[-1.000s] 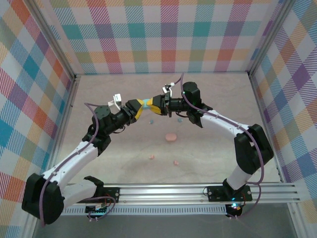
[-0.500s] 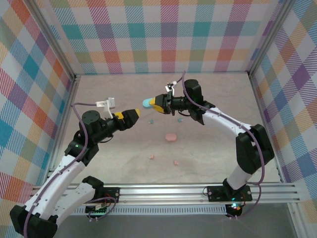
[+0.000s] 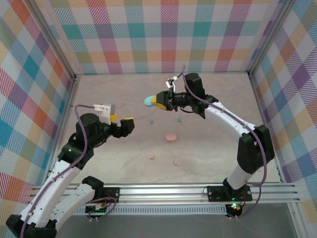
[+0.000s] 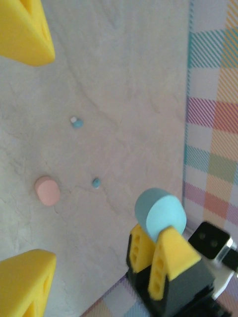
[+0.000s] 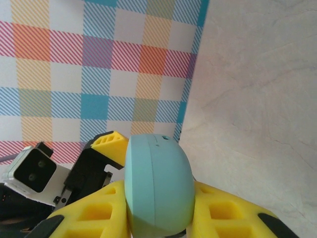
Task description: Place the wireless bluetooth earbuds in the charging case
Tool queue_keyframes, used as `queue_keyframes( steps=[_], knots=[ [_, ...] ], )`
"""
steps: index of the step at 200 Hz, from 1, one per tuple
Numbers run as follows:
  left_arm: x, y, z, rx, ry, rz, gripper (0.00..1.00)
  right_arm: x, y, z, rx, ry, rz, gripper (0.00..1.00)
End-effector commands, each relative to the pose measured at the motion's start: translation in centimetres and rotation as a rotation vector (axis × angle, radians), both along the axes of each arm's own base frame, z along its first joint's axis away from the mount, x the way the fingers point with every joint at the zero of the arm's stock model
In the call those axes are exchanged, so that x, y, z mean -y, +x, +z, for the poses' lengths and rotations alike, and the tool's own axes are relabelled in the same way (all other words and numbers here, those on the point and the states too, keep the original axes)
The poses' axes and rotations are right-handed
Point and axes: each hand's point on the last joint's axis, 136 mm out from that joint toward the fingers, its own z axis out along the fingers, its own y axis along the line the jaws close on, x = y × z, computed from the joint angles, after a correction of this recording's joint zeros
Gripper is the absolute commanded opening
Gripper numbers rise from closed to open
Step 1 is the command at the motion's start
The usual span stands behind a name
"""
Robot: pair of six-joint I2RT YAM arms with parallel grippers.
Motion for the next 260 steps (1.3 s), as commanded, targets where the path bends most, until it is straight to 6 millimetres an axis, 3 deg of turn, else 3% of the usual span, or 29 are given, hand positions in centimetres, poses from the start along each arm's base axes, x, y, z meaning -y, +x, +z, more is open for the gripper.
queue_keyframes(
  steps=[1, 77, 119, 147, 210, 260],
  knots=[
    [1.9, -0.5, 2.1, 0.219, 0.046, -0.153, 0.92, 1.0, -1.0, 1.7, 0.053, -0.009, 0.025, 0.21],
    [6.5, -1.3, 1.1, 0.404, 0.125, -0.48, 0.81, 0.9, -2.1, 2.2, -0.014, 0.033, 0.108, 0.21],
    [7.3, -0.1, 1.5, 0.468, 0.101, -0.485, 0.8, 1.0, -3.0, 2.0, -0.044, 0.046, 0.138, 0.22],
    [7.4, 0.5, 2.9, 0.544, 0.007, -0.444, 0.79, 0.9, -3.3, 2.4, -0.065, 0.096, 0.148, 0.22],
    [9.3, 2.2, 2.6, 0.448, -0.05, -0.505, 0.71, 1.0, -3.5, 1.9, -0.086, 0.107, 0.141, 0.22],
    [8.2, 2.8, 3.0, 0.502, -0.072, -0.416, 0.72, 1.0, -3.6, 2.0, -0.104, 0.125, 0.133, 0.22]
  ],
)
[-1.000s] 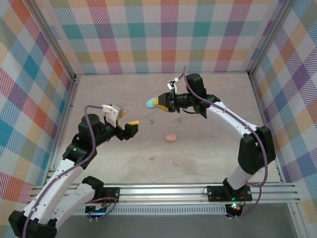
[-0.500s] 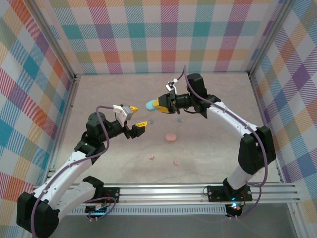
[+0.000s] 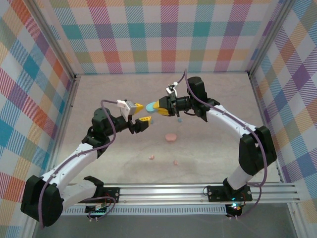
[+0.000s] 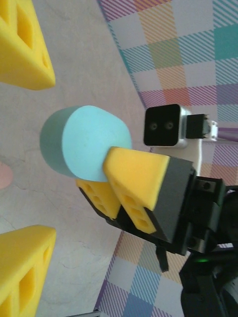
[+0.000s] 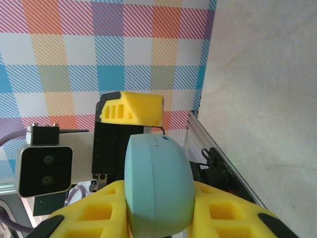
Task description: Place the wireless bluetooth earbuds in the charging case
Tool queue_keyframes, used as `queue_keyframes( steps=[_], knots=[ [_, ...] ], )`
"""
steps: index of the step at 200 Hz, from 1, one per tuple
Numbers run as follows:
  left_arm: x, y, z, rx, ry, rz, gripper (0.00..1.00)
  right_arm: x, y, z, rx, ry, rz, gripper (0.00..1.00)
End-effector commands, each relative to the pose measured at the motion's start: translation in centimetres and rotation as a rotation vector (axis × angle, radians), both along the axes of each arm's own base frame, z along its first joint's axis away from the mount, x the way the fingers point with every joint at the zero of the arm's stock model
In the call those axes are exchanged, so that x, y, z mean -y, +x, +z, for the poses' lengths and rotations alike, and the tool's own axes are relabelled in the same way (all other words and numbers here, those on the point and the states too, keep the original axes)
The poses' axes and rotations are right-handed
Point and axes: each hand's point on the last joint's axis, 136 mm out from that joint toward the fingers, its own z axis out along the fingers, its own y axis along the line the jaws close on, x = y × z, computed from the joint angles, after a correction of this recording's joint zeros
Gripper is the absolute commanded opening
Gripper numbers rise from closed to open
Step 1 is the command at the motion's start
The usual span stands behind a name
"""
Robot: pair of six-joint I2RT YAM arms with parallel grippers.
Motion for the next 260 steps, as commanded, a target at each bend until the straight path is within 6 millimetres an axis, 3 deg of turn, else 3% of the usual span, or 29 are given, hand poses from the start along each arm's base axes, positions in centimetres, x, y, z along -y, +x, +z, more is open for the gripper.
queue_keyframes(
  steps=[1, 45, 106, 188, 260],
  knots=[
    [-0.5, -0.1, 2.9, 0.104, -0.094, 0.033, 0.72, 0.3, -0.7, 2.4, 0.038, 0.055, 0.012, 0.23],
    [0.3, 0.1, 2.6, 0.067, -0.152, -0.036, 0.66, 0.6, -1.2, 2.3, -0.006, 0.065, -0.002, 0.23],
    [1.7, 0.6, 2.6, 0.056, -0.139, -0.122, 0.65, 0.4, -1.2, 2.3, -0.072, 0.099, 0.003, 0.24],
    [3.0, 0.3, 3.0, 0.042, -0.126, -0.225, 0.54, 0.5, -1.5, 2.7, -0.091, 0.112, 0.009, 0.24],
    [3.1, 0.5, 2.5, 0.019, -0.119, -0.222, 0.6, 0.4, -1.5, 3.4, -0.082, 0.124, 0.013, 0.24]
  ],
)
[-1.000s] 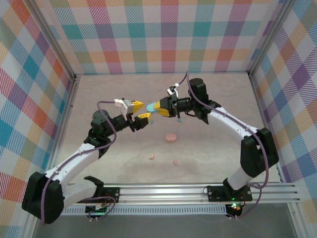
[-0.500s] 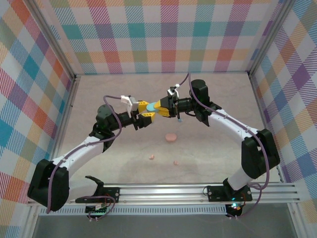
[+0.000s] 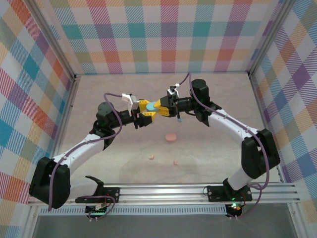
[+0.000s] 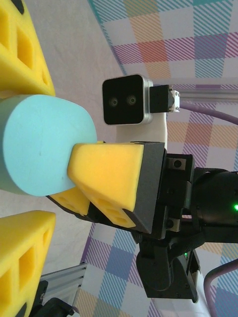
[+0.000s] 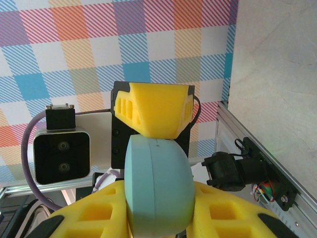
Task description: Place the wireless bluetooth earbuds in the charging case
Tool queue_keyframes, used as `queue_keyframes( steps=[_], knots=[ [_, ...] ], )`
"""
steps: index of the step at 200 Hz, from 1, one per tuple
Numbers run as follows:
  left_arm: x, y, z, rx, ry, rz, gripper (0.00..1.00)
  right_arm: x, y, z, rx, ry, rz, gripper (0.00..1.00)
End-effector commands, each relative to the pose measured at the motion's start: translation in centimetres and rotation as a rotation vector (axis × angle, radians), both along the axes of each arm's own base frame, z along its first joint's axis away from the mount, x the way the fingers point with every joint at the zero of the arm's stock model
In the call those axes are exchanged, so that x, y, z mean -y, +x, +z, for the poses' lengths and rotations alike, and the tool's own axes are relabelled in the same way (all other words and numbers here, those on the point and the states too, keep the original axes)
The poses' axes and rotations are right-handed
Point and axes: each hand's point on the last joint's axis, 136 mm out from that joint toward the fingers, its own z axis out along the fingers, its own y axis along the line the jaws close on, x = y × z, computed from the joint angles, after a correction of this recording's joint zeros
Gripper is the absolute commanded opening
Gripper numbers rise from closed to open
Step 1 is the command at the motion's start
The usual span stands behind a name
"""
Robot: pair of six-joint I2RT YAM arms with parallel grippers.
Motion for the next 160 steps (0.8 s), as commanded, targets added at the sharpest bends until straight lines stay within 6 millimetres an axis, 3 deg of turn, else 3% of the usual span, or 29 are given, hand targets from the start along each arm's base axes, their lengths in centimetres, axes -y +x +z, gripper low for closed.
queue_keyframes(
  steps=[1, 129, 160],
  knots=[
    [0.1, -0.1, 1.2, 0.023, -0.012, -0.022, 0.6, 0.2, -0.4, 1.5, 0.047, 0.034, 0.015, 0.24],
    [-0.3, 0.3, 0.5, 0.008, 0.008, 0.016, 0.63, 0.6, -0.6, 2.7, 0.084, 0.041, -0.002, 0.24],
    [-0.4, 0.1, 0.9, 0.021, 0.005, 0.008, 0.54, 0.6, -0.7, 2.7, 0.083, 0.041, 0.004, 0.24]
  ],
)
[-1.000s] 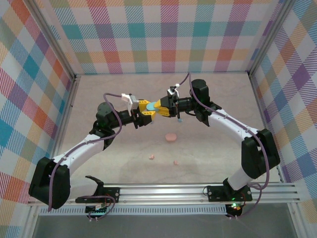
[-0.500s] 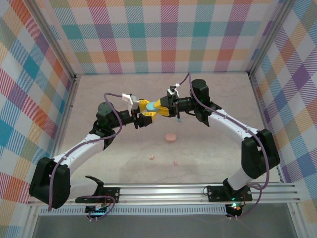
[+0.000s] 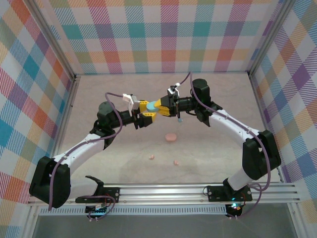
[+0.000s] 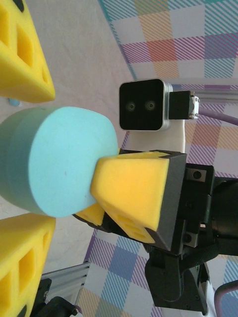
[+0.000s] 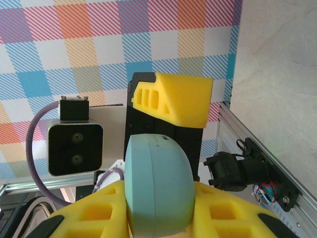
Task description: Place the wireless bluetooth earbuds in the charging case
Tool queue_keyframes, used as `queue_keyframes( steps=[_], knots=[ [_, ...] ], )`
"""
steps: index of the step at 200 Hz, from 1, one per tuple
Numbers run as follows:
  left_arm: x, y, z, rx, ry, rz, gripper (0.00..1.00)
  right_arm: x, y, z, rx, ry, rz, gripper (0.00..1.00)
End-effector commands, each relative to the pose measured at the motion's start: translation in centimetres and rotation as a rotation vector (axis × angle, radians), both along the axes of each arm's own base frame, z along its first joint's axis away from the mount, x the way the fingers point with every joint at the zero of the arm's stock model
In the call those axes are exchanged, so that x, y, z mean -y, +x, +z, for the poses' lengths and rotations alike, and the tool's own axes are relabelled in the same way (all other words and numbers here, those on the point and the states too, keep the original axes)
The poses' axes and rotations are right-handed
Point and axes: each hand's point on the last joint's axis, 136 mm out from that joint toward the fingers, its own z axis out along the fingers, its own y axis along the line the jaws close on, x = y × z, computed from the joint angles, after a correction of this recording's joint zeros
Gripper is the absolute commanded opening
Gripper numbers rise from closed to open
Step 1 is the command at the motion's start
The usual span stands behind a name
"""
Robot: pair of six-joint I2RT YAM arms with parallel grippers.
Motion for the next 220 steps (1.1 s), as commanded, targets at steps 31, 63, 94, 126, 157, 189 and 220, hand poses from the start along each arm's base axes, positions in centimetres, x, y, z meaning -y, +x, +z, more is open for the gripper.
queue_keyframes(
  steps=[31, 63, 94, 126, 157, 189, 220],
  knots=[
    [-0.3, -0.2, 2.2, 0.06, -0.022, -0.008, 0.48, 0.5, -0.6, 1.7, 0.06, 0.029, 0.007, 0.24],
    [-0.1, -0.2, 2.5, 0.058, -0.03, -0.025, 0.49, 0.5, -0.7, 1.7, 0.057, 0.029, 0.011, 0.24],
    [0.0, -0.2, 2.7, 0.054, -0.04, -0.031, 0.52, 0.5, -0.6, 1.5, 0.056, 0.028, 0.012, 0.24],
    [0.1, -0.2, 2.6, 0.048, -0.038, -0.042, 0.47, 0.5, -0.6, 1.6, 0.056, 0.029, 0.014, 0.25],
    [0.2, -0.2, 2.7, 0.048, -0.046, -0.049, 0.42, 0.4, -0.7, 1.4, 0.053, 0.028, 0.021, 0.25],
    [0.2, -0.3, 3.0, 0.047, -0.058, -0.053, 0.45, 0.5, -0.6, 1.4, 0.052, 0.029, 0.018, 0.25],
    [0.2, -0.2, 3.1, 0.045, -0.063, -0.052, 0.47, 0.4, -0.6, 1.4, 0.054, 0.03, 0.022, 0.25]
  ],
)
